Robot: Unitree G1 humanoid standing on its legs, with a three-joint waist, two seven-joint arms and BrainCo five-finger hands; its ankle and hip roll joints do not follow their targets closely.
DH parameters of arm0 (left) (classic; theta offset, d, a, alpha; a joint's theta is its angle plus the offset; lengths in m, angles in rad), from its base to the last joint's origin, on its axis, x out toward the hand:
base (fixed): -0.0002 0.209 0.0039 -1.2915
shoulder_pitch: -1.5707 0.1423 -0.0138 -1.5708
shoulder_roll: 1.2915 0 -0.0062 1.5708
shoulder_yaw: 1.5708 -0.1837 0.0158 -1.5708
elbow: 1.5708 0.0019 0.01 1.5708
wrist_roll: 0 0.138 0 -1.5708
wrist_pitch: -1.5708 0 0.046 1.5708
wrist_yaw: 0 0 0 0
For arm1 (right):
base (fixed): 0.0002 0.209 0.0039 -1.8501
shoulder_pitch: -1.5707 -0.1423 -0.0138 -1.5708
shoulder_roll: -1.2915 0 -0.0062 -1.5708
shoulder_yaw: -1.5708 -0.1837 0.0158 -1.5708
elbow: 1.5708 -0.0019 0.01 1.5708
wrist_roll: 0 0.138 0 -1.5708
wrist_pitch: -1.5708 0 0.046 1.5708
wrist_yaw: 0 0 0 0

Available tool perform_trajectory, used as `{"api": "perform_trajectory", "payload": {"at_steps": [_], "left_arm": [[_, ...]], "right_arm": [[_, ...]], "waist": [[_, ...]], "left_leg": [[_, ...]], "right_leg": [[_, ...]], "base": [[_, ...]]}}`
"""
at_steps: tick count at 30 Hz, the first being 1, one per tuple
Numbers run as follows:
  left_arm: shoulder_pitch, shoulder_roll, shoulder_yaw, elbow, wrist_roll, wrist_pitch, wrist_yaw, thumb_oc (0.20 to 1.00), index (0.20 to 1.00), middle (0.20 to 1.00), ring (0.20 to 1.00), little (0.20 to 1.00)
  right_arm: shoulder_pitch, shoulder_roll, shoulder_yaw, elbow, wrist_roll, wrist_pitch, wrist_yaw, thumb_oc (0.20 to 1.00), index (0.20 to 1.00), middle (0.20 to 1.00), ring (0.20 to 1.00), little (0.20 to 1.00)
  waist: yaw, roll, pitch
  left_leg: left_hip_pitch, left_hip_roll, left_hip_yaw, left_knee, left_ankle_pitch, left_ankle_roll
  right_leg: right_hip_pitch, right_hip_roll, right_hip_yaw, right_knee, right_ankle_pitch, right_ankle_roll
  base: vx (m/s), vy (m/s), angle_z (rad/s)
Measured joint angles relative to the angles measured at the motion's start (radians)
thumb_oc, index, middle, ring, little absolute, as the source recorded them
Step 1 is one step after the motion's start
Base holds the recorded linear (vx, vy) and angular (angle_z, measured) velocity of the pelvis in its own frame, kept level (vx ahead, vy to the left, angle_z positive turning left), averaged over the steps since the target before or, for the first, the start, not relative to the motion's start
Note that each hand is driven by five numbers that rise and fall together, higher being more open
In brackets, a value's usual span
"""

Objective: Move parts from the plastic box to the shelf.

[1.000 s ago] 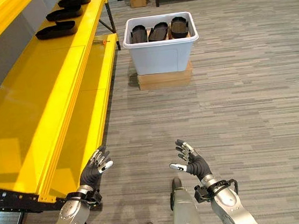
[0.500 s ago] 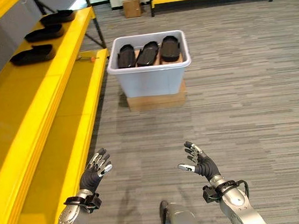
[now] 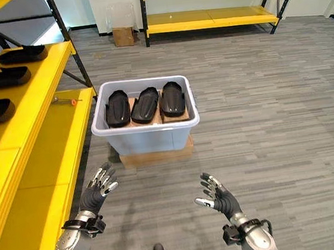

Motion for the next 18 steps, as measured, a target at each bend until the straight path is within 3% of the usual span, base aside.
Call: {"api": "perform_trajectory", "payload": {"at_steps": [2, 3, 5, 7, 9, 10, 12, 13, 14, 15, 16, 17, 18], "left_arm": [[-0.025, -0.003, -0.009, 0.0, 0.002, 0.0, 0.0, 1.0, 1.0, 1.0, 1.0, 1.0], [-0.04, 0.006, -0.004, 0.005, 0.003, -0.002, 0.002, 1.0, 1.0, 1.0, 1.0, 1.0], [-0.046, 0.012, -0.009, 0.009, 0.002, -0.002, 0.008, 1.0, 1.0, 1.0, 1.0, 1.0], [-0.028, 0.007, -0.018, 0.019, 0.006, 0.0, 0.004, 1.0, 1.0, 1.0, 1.0, 1.0], [-0.008, 0.015, -0.016, 0.02, 0.008, 0.0, 0.004, 1.0, 1.0, 1.0, 1.0, 1.0], [-0.005, 0.021, -0.016, 0.035, 0.007, 0.0, 0.004, 1.0, 1.0, 1.0, 1.0, 1.0], [0.005, 0.015, -0.009, 0.047, 0.007, 0.001, 0.004, 1.0, 1.0, 1.0, 1.0, 1.0], [0.011, 0.016, -0.009, 0.047, 0.007, 0.001, 0.003, 1.0, 1.0, 1.0, 1.0, 1.0], [0.027, 0.019, -0.006, 0.043, 0.007, 0.001, 0.002, 1.0, 1.0, 1.0, 1.0, 1.0], [0.037, 0.011, -0.004, 0.047, 0.007, 0.002, 0.002, 1.0, 1.0, 1.0, 1.0, 1.0], [0.043, -0.02, -0.003, 0.065, 0.007, 0.002, 0.002, 1.0, 1.0, 1.0, 1.0, 1.0], [0.065, -0.032, -0.004, 0.061, 0.007, -0.003, -0.001, 1.0, 1.0, 1.0, 1.0, 1.0], [0.07, -0.031, -0.004, 0.06, 0.007, -0.001, -0.001, 1.0, 1.0, 1.0, 1.0, 1.0]], "right_arm": [[-0.001, -0.023, 0.01, -0.001, -0.01, 0.006, 0.0, 1.0, 1.0, 1.0, 1.0, 1.0], [-0.012, -0.021, 0.017, -0.001, -0.02, 0.006, 0.0, 1.0, 1.0, 1.0, 1.0, 1.0], [-0.033, -0.024, 0.02, -0.004, -0.031, 0.005, 0.0, 1.0, 1.0, 1.0, 1.0, 1.0], [-0.028, -0.026, 0.02, -0.001, -0.037, 0.005, 0.001, 1.0, 1.0, 1.0, 1.0, 1.0], [-0.023, -0.028, 0.025, 0.01, -0.037, 0.006, 0.002, 1.0, 1.0, 1.0, 1.0, 1.0], [-0.026, -0.029, 0.025, 0.012, -0.037, 0.006, 0.001, 1.0, 1.0, 1.0, 1.0, 1.0], [-0.032, -0.029, 0.028, 0.024, -0.037, 0.006, 0.002, 1.0, 1.0, 1.0, 1.0, 1.0], [-0.025, -0.024, 0.027, 0.026, -0.037, 0.006, 0.002, 1.0, 1.0, 1.0, 1.0, 1.0], [-0.007, -0.019, 0.026, 0.024, -0.037, 0.008, 0.002, 1.0, 1.0, 1.0, 1.0, 1.0], [0.01, -0.021, 0.025, 0.025, -0.037, 0.01, 0.004, 1.0, 1.0, 1.0, 1.0, 1.0], [0.023, -0.029, 0.02, 0.037, -0.037, 0.016, 0.002, 1.0, 1.0, 1.0, 1.0, 1.0], [0.011, -0.029, 0.017, 0.03, -0.037, 0.018, 0.002, 1.0, 1.0, 1.0, 1.0, 1.0], [-0.003, -0.029, 0.009, 0.024, -0.036, 0.013, 0.002, 1.0, 1.0, 1.0, 1.0, 1.0]], "waist": [[0.001, 0.031, 0.003], [0.007, 0.036, 0.011], [-0.004, 0.046, 0.032], [-0.019, 0.066, 0.051], [-0.029, 0.068, 0.061], [-0.038, 0.06, 0.077], [-0.044, 0.05, 0.086], [-0.046, 0.039, 0.087], [-0.044, 0.011, 0.084], [-0.045, 0.0, 0.079], [-0.038, 0.01, 0.072], [-0.012, -0.004, 0.061], [-0.02, -0.001, 0.056]], "left_leg": [[0.049, 0.003, -0.027, -0.033, 0.002, 0.004], [0.089, 0.001, -0.032, -0.044, -0.003, 0.006], [0.146, 0.005, -0.057, -0.07, -0.011, -0.017], [0.224, 0.014, -0.069, -0.105, -0.021, -0.037], [0.258, 0.024, -0.072, -0.113, -0.034, -0.059], [0.284, 0.034, -0.07, -0.114, -0.053, -0.093], [0.315, 0.05, -0.069, -0.117, -0.075, -0.131], [0.335, 0.051, -0.065, -0.11, -0.084, -0.146], [0.366, 0.047, -0.052, -0.105, -0.093, -0.162], [0.385, 0.046, -0.049, -0.074, -0.105, -0.183], [0.363, 0.065, -0.033, 0.021, -0.111, -0.199], [0.273, 0.089, -0.004, 0.153, -0.118, -0.196], [0.232, 0.11, 0.0, 0.134, -0.134, -0.183]], "right_leg": [[-0.071, -0.003, 0.007, 0.101, 0.018, 0.019], [-0.2, -0.028, 0.027, 0.301, 0.046, 0.024], [-0.324, -0.05, 0.009, 0.44, 0.063, 0.007], [-0.454, -0.086, -0.022, 0.44, 0.067, -0.002], [-0.542, -0.104, -0.02, 0.293, 0.087, -0.005], [-0.577, -0.108, -0.022, 0.065, 0.156, -0.022], [-0.563, -0.083, -0.002, -0.14, 0.254, -0.006], [-0.539, -0.08, 0.0, -0.214, 0.3, -0.019], [-0.49, -0.077, -0.006, -0.267, 0.365, -0.07], [-0.452, -0.069, 0.016, -0.293, 0.482, -0.092], [-0.416, -0.048, 0.029, -0.311, 0.476, -0.088], [-0.37, -0.029, 0.035, -0.404, 0.502, -0.102], [-0.353, -0.02, 0.025, -0.44, 0.509, -0.11]], "base": [[0.14, 0.176, 0.31], [0.19, 0.16, 0.19], [0.22, 0.143, 0.23], [0.23, 0.039, 0.34], [0.31, -0.075, 0.33], [0.28, -0.135, 0.4], [0.2, -0.126, 0.35], [0.14, -0.137, 0.28], [0.1, -0.124, 0.32], [0.06, -0.088, 0.2], [0.09, -0.12, -0.24], [0.09, -0.124, -0.34], [0.12, -0.16, -0.28]]}}
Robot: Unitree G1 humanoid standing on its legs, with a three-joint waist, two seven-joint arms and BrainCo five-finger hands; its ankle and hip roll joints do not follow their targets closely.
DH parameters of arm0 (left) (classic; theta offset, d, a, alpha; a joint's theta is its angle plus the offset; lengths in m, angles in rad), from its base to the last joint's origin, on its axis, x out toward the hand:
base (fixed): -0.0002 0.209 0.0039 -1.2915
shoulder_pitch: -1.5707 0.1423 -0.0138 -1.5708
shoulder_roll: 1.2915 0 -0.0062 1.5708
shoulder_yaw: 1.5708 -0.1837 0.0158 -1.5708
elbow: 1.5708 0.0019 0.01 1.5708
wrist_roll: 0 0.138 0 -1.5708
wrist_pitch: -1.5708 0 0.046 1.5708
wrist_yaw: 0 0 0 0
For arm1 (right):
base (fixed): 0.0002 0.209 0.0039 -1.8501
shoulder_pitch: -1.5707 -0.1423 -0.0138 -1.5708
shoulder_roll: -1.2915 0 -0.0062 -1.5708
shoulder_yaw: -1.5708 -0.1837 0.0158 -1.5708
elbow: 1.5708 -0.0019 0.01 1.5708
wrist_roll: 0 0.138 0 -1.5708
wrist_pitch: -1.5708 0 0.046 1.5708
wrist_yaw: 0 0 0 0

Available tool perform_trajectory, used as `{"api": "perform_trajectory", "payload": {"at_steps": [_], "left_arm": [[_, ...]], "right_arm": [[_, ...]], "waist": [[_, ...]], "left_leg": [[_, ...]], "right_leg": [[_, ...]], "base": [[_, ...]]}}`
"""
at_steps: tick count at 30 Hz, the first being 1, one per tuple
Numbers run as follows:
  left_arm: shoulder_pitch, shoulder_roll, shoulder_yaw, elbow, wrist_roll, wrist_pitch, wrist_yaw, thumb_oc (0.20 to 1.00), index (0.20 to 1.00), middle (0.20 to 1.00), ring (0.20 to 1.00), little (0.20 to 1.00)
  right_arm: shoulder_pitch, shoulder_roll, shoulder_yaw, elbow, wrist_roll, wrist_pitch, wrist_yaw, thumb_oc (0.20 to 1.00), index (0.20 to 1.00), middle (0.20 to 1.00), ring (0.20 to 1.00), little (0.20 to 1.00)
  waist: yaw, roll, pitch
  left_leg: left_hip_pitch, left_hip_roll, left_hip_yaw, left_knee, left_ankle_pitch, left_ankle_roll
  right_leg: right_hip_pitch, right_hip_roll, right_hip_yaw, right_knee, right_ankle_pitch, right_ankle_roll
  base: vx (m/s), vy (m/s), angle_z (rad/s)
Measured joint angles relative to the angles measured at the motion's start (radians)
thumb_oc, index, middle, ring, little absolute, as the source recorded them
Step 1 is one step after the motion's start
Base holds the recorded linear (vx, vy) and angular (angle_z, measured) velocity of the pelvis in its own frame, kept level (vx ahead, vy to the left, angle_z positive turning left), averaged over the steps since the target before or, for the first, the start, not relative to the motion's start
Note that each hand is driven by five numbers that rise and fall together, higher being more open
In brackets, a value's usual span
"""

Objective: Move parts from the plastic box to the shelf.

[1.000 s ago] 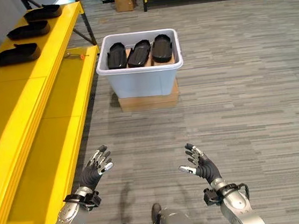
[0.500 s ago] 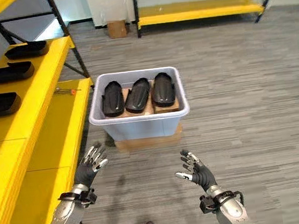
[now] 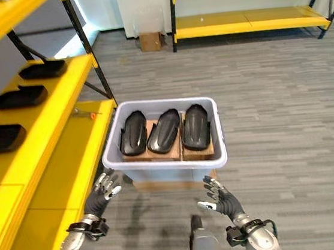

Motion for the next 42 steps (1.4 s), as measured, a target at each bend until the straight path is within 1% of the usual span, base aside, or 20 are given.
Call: {"api": "perform_trajectory", "payload": {"at_steps": [3, 4, 6, 8, 11, 14, 16, 17, 18, 20, 21, 22, 24, 27, 30, 34, 36, 38, 40, 42], "left_arm": [[-0.007, 0.003, 0.0, -0.008, -0.001, 0.001, -0.001, 1.0, 1.0, 1.0, 1.0, 1.0], [0.004, 0.004, -0.001, -0.01, -0.002, 0.002, -0.001, 1.0, 1.0, 1.0, 1.0, 1.0], [0.012, 0.007, 0.0, -0.012, -0.003, 0.003, 0.0, 1.0, 1.0, 1.0, 1.0, 1.0], [0.04, 0.009, 0.002, -0.05, -0.005, 0.003, -0.001, 1.0, 1.0, 1.0, 1.0, 1.0], [0.046, 0.014, -0.001, -0.055, -0.005, 0.006, -0.004, 1.0, 1.0, 1.0, 1.0, 1.0], [0.039, 0.005, -0.001, -0.047, -0.005, 0.006, -0.006, 1.0, 1.0, 1.0, 1.0, 1.0], [-0.03, 0.007, -0.007, -0.02, -0.007, 0.006, -0.011, 1.0, 1.0, 1.0, 1.0, 1.0], [-0.035, 0.008, -0.006, -0.02, -0.008, 0.002, -0.013, 1.0, 1.0, 1.0, 1.0, 1.0], [-0.038, 0.013, -0.003, -0.004, -0.008, 0.003, -0.013, 1.0, 1.0, 1.0, 1.0, 1.0], [-0.039, 0.014, -0.005, 0.01, -0.008, 0.003, -0.014, 1.0, 1.0, 1.0, 1.0, 1.0], [-0.032, 0.015, -0.003, 0.01, -0.008, 0.003, -0.013, 1.0, 1.0, 1.0, 1.0, 1.0], [-0.032, 0.013, -0.005, 0.016, -0.008, 0.004, -0.013, 1.0, 1.0, 1.0, 1.0, 1.0], [-0.04, 0.0, -0.007, 0.016, -0.007, 0.006, -0.012, 1.0, 1.0, 1.0, 1.0, 1.0], [-0.054, -0.001, -0.007, 0.015, -0.007, 0.006, -0.016, 1.0, 1.0, 1.0, 1.0, 1.0], [-0.073, 0.005, -0.005, 0.014, -0.007, 0.005, -0.021, 1.0, 1.0, 1.0, 1.0, 1.0], [-0.071, 0.042, -0.001, 0.01, -0.007, 0.007, -0.02, 1.0, 1.0, 1.0, 1.0, 1.0], [-0.066, 0.059, -0.001, 0.01, -0.006, 0.007, -0.019, 1.0, 1.0, 1.0, 1.0, 1.0], [-0.071, 0.093, 0.0, 0.01, -0.004, 0.008, -0.019, 1.0, 1.0, 1.0, 1.0, 1.0], [-0.074, 0.113, 0.012, 0.005, -0.004, 0.008, -0.019, 1.0, 1.0, 1.0, 1.0, 1.0], [-0.083, 0.103, 0.02, -0.035, -0.004, 0.008, -0.018, 1.0, 1.0, 1.0, 1.0, 1.0]], "right_arm": [[-0.028, -0.005, -0.035, -0.001, 0.0, 0.0, -0.001, 1.0, 1.0, 1.0, 1.0, 1.0], [-0.026, -0.014, -0.04, -0.003, 0.0, 0.0, -0.001, 1.0, 1.0, 1.0, 1.0, 1.0], [-0.022, -0.014, -0.037, 0.0, 0.0, -0.001, 0.001, 1.0, 1.0, 1.0, 1.0, 1.0], [-0.007, -0.018, -0.037, 0.001, 0.0, 0.001, 0.005, 1.0, 1.0, 1.0, 1.0, 1.0], [-0.006, -0.029, -0.038, 0.002, 0.0, 0.001, 0.005, 1.0, 1.0, 1.0, 1.0, 1.0], [-0.012, -0.031, -0.034, 0.006, 0.0, 0.002, 0.003, 1.0, 1.0, 1.0, 1.0, 1.0], [-0.028, -0.035, -0.036, 0.008, 0.001, 0.0, -0.005, 1.0, 1.0, 1.0, 1.0, 1.0], [-0.028, -0.044, -0.035, 0.012, 0.0, -0.001, -0.007, 1.0, 1.0, 1.0, 1.0, 1.0], [-0.038, -0.034, -0.036, 0.018, 0.0, 0.0, -0.011, 1.0, 1.0, 1.0, 1.0, 1.0], [-0.051, -0.032, -0.046, 0.029, 0.0, -0.004, -0.018, 1.0, 1.0, 1.0, 1.0, 1.0], [-0.064, -0.03, -0.047, 0.042, 0.0, -0.003, -0.026, 1.0, 1.0, 1.0, 1.0, 1.0], [-0.071, -0.03, -0.052, 0.05, 0.0, -0.004, -0.036, 1.0, 1.0, 1.0, 1.0, 1.0], [-0.063, -0.031, -0.066, 0.056, 0.0, -0.003, -0.043, 1.0, 1.0, 1.0, 1.0, 1.0], [-0.053, -0.028, -0.067, 0.053, -0.001, 0.0, -0.04, 1.0, 1.0, 1.0, 1.0, 1.0], [-0.046, -0.036, -0.09, 0.037, -0.004, 0.0, -0.039, 1.0, 1.0, 1.0, 1.0, 1.0], [-0.034, -0.015, -0.08, 0.018, -0.033, 0.0, -0.028, 1.0, 1.0, 1.0, 1.0, 1.0], [-0.018, -0.003, -0.08, 0.015, -0.04, 0.0, -0.023, 1.0, 1.0, 1.0, 1.0, 1.0], [-0.023, 0.013, -0.08, -0.002, -0.052, 0.0, -0.023, 1.0, 1.0, 1.0, 1.0, 1.0], [-0.048, 0.017, -0.08, -0.021, -0.077, -0.001, -0.023, 1.0, 1.0, 1.0, 1.0, 1.0], [-0.108, 0.0, -0.089, -0.03, -0.117, -0.002, -0.041, 1.0, 1.0, 1.0, 1.0, 1.0]], "waist": [[-0.001, 0.001, -0.001], [-0.001, 0.017, -0.011], [-0.004, 0.03, -0.025], [-0.007, 0.033, -0.032], [-0.008, 0.033, -0.043], [0.003, 0.042, -0.041], [0.005, -0.001, -0.014], [0.011, -0.013, -0.004], [0.001, -0.005, -0.008], [-0.006, -0.016, -0.004], [-0.003, -0.013, -0.004], [-0.005, -0.003, -0.004], [-0.009, 0.03, 0.002], [-0.023, 0.051, -0.006], [-0.024, 0.089, -0.022], [0.005, 0.041, -0.023], [0.003, 0.018, -0.036], [0.001, -0.017, -0.045], [0.004, -0.038, -0.058], [-0.004, -0.018, -0.048]], "left_leg": [[-0.095, 0.06, -0.006, -0.133, 0.015, 0.023], [-0.085, 0.086, -0.017, -0.196, 0.092, 0.03], [-0.064, 0.111, 0.0, -0.248, 0.112, 0.023], [-0.03, 0.118, 0.013, -0.288, 0.127, 0.011], [-0.012, 0.124, 0.008, -0.304, 0.147, -0.013], [-0.033, 0.131, 0.003, -0.244, 0.155, -0.021], [-0.217, 0.098, -0.051, 0.069, 0.227, -0.118], [-0.266, 0.115, -0.076, 0.148, 0.234, -0.114], [-0.262, 0.168, -0.062, 0.108, 0.218, -0.109], [-0.213, 0.302, -0.061, -0.092, 0.233, -0.124], [-0.173, 0.341, -0.059, -0.205, 0.242, -0.125], [-0.141, 0.377, -0.086, -0.313, 0.252, -0.132], [-0.128, 0.394, -0.101, -0.349, 0.259, -0.138], [-0.097, 0.338, -0.039, -0.332, 0.26, -0.136], [-0.046, 0.253, -0.005, -0.363, 0.243, -0.095], [-0.044, 0.174, 0.076, -0.355, 0.239, -0.062], [-0.036, 0.149, 0.073, -0.348, 0.229, -0.045], [-0.026, 0.128, 0.076, -0.35, 0.227, -0.043], [-0.025, 0.121, 0.093, -0.351, 0.227, -0.043], [-0.024, 0.139, 0.096, -0.352, 0.23, -0.049]], "right_leg": [[0.029, 0.052, -0.008, -0.039, -0.009, -0.003], [0.034, 0.078, -0.014, -0.032, -0.023, 0.013], [0.032, 0.075, -0.049, 0.004, -0.045, 0.044], [0.006, 0.041, -0.053, 0.157, -0.15, 0.077], [0.015, 0.044, -0.055, 0.155, -0.185, 0.058], [0.033, 0.054, -0.056, 0.148, -0.192, 0.051], [0.053, 0.012, -0.08, 0.113, -0.185, 0.029], [0.069, 0.005, -0.089, 0.083, -0.171, 0.034], [0.096, 0.02, -0.116, 0.06, -0.172, 0.023], [0.104, 0.03, -0.108, 0.061, -0.182, 0.02], [0.102, 0.034, -0.099, 0.061, -0.182, 0.021], [0.097, 0.044, -0.085, 0.062, -0.182, 0.022], [0.092, 0.041, -0.078, 0.062, -0.18, 0.046], [0.096, 0.02, -0.08, 0.062, -0.17, 0.062], [0.082, -0.006, -0.07, 0.074, -0.16, 0.097], [0.06, -0.128, -0.055, 0.119, -0.171, 0.137], [0.108, -0.215, -0.034, 0.125, -0.17, 0.205], [0.165, -0.255, -0.023, 0.076, -0.125, 0.234], [0.196, -0.26, -0.024, 0.019, -0.126, 0.259], [0.218, -0.24, -0.024, -0.032, -0.135, 0.278]], "base": [[0.07, -0.107, -0.19], [0.07, -0.138, -0.45], [0.06, -0.129, -0.21], [0.03, -0.071, -0.07], [0.02, -0.09, 0.02], [-0.1, -0.077, 0.14], [-0.05, -0.005, 0.45], [0.09, 0.146, 0.32], [0.16, 0.207, 0.27], [0.14, 0.194, 0.08], [0.1, 0.187, -0.26], [0.07, 0.181, -0.31], [0.14, 0.34, -0.18], [0.12, 0.244, -0.04], [0.09, 0.16, -0.09], [0.08, 0.082, -0.22], [0.1, 0.054, 0.02], [0.08, 0.012, -0.03], [0.07, -0.007, -0.23], [0.07, -0.022, -0.21]]}}
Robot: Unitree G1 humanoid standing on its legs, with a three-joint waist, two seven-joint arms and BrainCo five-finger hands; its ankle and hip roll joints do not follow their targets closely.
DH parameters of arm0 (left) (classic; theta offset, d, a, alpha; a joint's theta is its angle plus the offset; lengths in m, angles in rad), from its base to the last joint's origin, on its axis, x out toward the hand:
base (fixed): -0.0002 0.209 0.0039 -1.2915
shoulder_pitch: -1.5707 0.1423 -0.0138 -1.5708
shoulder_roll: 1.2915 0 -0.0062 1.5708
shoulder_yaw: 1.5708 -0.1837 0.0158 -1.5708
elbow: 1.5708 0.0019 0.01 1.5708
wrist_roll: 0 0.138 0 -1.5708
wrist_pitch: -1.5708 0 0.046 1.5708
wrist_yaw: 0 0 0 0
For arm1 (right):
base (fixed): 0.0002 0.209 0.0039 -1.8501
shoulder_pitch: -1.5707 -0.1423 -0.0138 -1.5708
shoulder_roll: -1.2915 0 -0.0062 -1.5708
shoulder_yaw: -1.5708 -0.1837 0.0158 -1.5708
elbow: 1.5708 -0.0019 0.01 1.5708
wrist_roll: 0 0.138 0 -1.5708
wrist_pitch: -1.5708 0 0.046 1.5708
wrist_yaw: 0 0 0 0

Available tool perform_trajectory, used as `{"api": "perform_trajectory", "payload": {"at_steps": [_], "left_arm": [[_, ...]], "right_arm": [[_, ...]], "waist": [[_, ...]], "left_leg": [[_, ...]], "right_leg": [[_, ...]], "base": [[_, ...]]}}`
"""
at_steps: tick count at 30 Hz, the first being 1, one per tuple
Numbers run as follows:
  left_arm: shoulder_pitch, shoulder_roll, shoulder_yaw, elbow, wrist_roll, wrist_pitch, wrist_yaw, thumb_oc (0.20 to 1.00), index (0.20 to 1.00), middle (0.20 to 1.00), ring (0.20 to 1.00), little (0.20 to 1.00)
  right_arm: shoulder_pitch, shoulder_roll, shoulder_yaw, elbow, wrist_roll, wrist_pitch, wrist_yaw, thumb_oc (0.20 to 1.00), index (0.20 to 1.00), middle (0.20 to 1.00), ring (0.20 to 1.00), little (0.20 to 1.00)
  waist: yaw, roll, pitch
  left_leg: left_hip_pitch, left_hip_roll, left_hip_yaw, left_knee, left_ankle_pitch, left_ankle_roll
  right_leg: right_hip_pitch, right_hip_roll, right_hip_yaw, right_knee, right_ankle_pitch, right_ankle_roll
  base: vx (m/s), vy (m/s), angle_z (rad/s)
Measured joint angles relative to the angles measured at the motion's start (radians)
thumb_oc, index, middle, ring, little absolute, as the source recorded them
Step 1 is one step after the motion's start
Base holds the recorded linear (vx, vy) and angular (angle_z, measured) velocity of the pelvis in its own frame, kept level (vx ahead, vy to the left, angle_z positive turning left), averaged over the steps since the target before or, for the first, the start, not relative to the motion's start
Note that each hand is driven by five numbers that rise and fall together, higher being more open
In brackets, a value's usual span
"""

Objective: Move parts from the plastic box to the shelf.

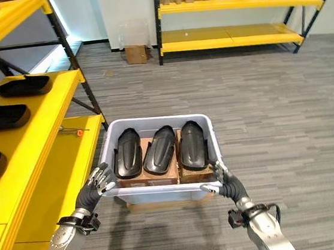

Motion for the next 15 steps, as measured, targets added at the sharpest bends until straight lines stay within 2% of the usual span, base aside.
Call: {"api": "perform_trajectory", "payload": {"at_steps": [2, 6, 10, 13, 15], "left_arm": [[-0.014, -0.026, 0.0, -0.033, 0.0, 0.0, 0.0, 1.0, 1.0, 1.0, 1.0, 1.0], [-0.043, -0.065, 0.008, -0.087, -0.002, -0.009, 0.004, 1.0, 1.0, 1.0, 1.0, 1.0], [-0.061, -0.063, 0.015, -0.134, -0.007, -0.013, 0.014, 1.0, 1.0, 1.0, 1.0, 1.0], [-0.128, -0.053, 0.001, -0.148, -0.026, -0.029, 0.035, 1.0, 1.0, 1.0, 1.0, 1.0], [-0.161, -0.051, -0.014, -0.15, -0.044, -0.032, 0.044, 1.0, 1.0, 1.0, 1.0, 1.0]], "right_arm": [[-0.029, -0.031, -0.002, 0.0, -0.016, 0.001, -0.005, 1.0, 1.0, 1.0, 1.0, 1.0], [-0.146, -0.081, -0.01, -0.008, -0.059, -0.01, -0.05, 1.0, 1.0, 1.0, 1.0, 1.0], [-0.329, -0.114, 0.014, -0.001, -0.123, -0.025, -0.112, 1.0, 1.0, 1.0, 1.0, 1.0], [-0.588, -0.105, 0.082, 0.083, -0.142, -0.041, -0.177, 1.0, 1.0, 1.0, 1.0, 1.0], [-0.659, -0.099, 0.1, 0.115, -0.152, -0.042, -0.198, 1.0, 1.0, 1.0, 1.0, 1.0]], "waist": [[-0.005, 0.033, 0.003], [-0.001, 0.072, -0.005], [0.01, 0.074, -0.004], [0.016, 0.061, 0.037], [0.055, 0.064, 0.071]], "left_leg": [[0.001, 0.025, -0.003, -0.006, 0.007, -0.017], [-0.003, 0.07, -0.005, -0.018, 0.016, -0.035], [-0.064, 0.076, -0.01, 0.007, 0.031, -0.045], [-0.188, 0.082, -0.03, 0.082, 0.033, -0.047], [-0.22, 0.082, -0.036, 0.096, 0.04, -0.047]], "right_leg": [[0.007, 0.027, 0.0, -0.013, 0.004, -0.003], [0.009, 0.067, -0.008, -0.025, 0.01, -0.024], [-0.051, 0.077, -0.007, 0.0, 0.016, -0.032], [-0.176, 0.076, -0.003, 0.073, 0.018, -0.046], [-0.208, 0.075, -0.003, 0.099, 0.019, -0.05]], "base": [[0.06, -0.027, -0.03], [0.04, -0.059, -0.06], [-0.13, -0.041, 0.02], [-0.21, -0.013, 0.09], [-0.12, -0.005, 0.06]]}}
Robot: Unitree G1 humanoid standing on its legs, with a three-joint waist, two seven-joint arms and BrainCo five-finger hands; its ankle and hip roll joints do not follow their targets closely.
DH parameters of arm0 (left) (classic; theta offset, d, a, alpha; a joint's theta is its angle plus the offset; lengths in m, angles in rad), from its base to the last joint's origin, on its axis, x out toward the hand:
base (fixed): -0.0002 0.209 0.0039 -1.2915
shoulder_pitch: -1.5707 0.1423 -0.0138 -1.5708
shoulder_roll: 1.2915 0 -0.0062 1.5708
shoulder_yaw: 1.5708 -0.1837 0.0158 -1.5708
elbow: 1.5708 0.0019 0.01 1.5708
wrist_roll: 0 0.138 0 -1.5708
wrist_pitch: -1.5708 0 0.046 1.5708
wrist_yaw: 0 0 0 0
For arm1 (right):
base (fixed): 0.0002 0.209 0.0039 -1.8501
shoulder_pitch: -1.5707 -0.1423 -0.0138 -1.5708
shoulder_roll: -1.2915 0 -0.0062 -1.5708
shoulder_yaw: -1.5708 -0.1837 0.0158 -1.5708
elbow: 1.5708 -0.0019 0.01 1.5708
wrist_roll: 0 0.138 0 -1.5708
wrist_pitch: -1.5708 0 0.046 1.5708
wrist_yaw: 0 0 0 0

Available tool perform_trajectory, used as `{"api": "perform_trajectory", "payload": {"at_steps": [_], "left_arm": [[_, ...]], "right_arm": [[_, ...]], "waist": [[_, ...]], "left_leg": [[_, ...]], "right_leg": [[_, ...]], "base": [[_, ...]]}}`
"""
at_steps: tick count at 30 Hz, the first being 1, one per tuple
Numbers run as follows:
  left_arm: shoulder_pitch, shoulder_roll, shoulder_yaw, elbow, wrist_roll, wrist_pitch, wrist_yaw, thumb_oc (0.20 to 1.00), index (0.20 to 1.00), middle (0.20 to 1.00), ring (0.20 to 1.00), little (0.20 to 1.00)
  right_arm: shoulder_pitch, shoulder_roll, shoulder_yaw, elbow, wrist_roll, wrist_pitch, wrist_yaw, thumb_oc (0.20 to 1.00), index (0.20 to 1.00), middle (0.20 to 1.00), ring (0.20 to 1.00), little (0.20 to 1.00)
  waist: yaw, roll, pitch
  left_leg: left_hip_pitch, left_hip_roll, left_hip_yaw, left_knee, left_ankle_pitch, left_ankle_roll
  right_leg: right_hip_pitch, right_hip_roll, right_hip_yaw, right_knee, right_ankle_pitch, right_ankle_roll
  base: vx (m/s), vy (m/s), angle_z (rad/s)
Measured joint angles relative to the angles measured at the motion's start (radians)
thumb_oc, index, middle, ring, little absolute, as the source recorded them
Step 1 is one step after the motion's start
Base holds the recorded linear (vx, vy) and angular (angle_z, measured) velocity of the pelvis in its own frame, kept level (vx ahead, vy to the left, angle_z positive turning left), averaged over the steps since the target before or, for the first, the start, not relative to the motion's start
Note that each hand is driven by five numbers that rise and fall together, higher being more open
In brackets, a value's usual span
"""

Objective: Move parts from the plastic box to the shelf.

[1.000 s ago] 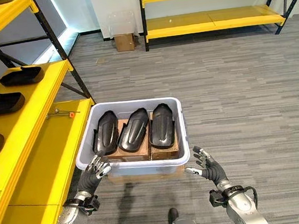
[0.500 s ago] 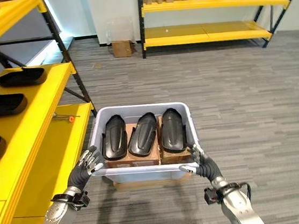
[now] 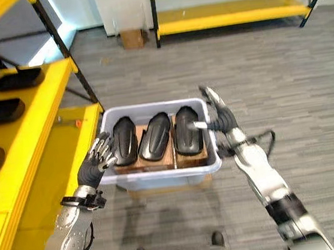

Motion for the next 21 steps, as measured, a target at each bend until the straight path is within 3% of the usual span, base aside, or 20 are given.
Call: {"api": "perform_trajectory", "payload": {"at_steps": [6, 12, 21], "left_arm": [[-0.038, 0.061, 0.001, -0.007, -0.023, -0.019, 0.028, 1.0, 1.0, 1.0, 1.0, 1.0], [-0.039, 0.065, -0.014, -0.007, -0.041, -0.02, 0.028, 1.0, 1.0, 1.0, 1.0, 1.0], [-0.044, 0.108, -0.046, -0.007, -0.065, -0.02, 0.027, 1.0, 1.0, 1.0, 1.0, 1.0]], "right_arm": [[-0.272, 0.021, 0.081, 0.185, 0.0, 0.002, -0.061, 1.0, 1.0, 1.0, 1.0, 1.0], [-0.432, 0.02, 0.123, 0.377, 0.002, 0.022, -0.109, 1.0, 1.0, 1.0, 1.0, 1.0], [-0.521, 0.029, 0.163, 0.6, 0.041, 0.027, -0.128, 1.0, 1.0, 1.0, 1.0, 1.0]], "waist": [[0.037, 0.009, 0.096], [0.062, 0.012, 0.158], [0.093, 0.024, 0.171]], "left_leg": [[-0.126, 0.002, -0.014, 0.069, -0.002, 0.005], [-0.171, -0.001, -0.023, 0.087, 0.003, 0.002], [-0.186, -0.017, -0.029, 0.088, 0.001, 0.005]], "right_leg": [[-0.134, -0.01, 0.013, 0.087, -0.012, -0.016], [-0.185, -0.015, 0.015, 0.122, -0.018, -0.021], [-0.195, -0.025, 0.013, 0.127, -0.026, -0.017]], "base": [[-0.12, 0.013, 0.03], [-0.03, 0.008, 0.03], [0.0, 0.008, 0.03]]}}
